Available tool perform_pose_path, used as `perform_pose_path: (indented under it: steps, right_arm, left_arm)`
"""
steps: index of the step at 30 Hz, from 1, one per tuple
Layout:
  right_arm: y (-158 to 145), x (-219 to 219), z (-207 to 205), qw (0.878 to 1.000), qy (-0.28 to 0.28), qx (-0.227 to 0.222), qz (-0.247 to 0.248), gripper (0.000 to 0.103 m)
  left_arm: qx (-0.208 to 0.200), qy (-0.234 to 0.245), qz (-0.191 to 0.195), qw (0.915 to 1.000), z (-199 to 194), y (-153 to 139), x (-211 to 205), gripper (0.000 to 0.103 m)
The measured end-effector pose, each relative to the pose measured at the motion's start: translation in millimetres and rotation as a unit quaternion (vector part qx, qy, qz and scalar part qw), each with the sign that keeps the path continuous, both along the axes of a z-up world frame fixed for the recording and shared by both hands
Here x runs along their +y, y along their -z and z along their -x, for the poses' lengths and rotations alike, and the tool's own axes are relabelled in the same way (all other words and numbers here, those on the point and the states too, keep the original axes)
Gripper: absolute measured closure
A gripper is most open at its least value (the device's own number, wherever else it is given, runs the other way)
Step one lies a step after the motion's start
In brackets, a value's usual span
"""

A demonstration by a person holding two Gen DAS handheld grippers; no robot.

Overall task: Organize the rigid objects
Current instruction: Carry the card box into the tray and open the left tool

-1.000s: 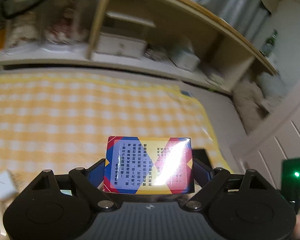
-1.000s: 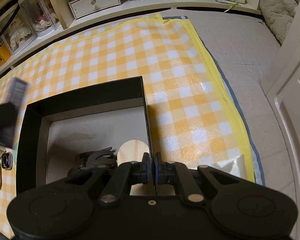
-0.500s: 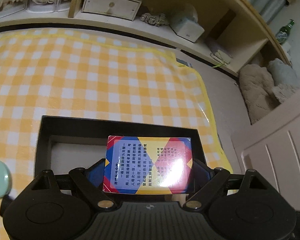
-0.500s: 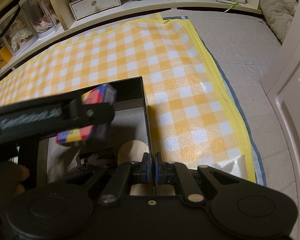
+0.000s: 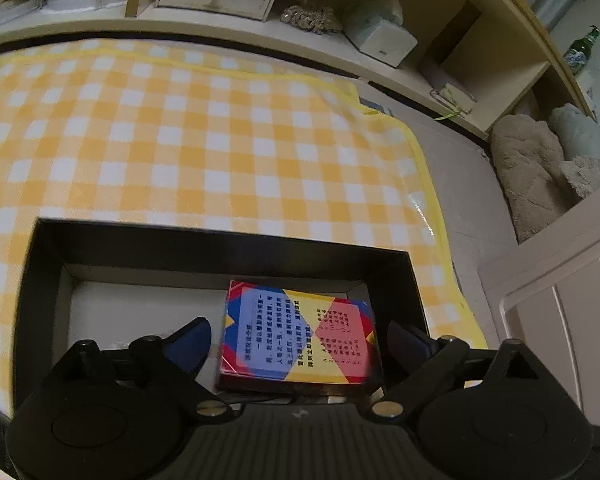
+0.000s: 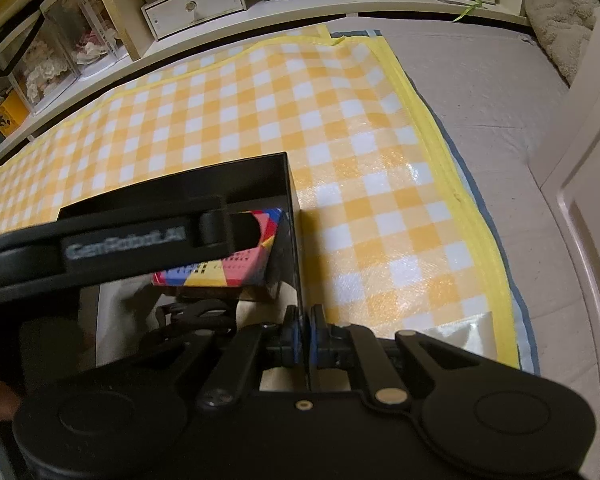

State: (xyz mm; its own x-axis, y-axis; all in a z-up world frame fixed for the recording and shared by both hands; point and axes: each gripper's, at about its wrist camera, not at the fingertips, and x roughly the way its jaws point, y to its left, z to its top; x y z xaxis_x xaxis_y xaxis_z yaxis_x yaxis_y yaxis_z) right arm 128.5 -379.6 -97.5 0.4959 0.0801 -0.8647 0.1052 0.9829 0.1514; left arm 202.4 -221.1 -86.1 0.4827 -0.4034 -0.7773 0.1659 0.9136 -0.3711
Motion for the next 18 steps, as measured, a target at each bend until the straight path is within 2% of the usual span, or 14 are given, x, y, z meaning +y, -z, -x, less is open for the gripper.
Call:
perform_pose_path:
  steps: [7,8,10,13,16,18]
  right_arm:
    - [1,0,0,1.0,0.001,0.0,-0.002,0.097]
    - [1,-1,0,1.0,0.001,0.0,-0.002,0.097]
    - [1,1,0,1.0,-0.004,0.0,0.004,0.097]
    - [1,3,1,1.0,-0.005,0.0,0.009,0.097]
    - [1,1,2,1.0,-0.002,0.001,0.002,0.097]
    - [1,2,2,1.0,-0.002,0.001,0.002,0.097]
  left_arm:
    - [-0.008,0.032,-0.005,0.9994,9,-11,10,0.011]
    - [-0.007,0.038,-0.007,0.9992,11,-12,10,0.014]
    - [0.001,0.058,-0.006,0.9983,15,-11,13,0.026]
    - [0.014,0.07,-0.004,0.9975,19,-9,20,0.037]
    - [0.014,0.075,-0.022,0.9968,18,-5,21,0.045]
    - [0.021,0.076,-0.023,0.9966,15,1,19,0.046]
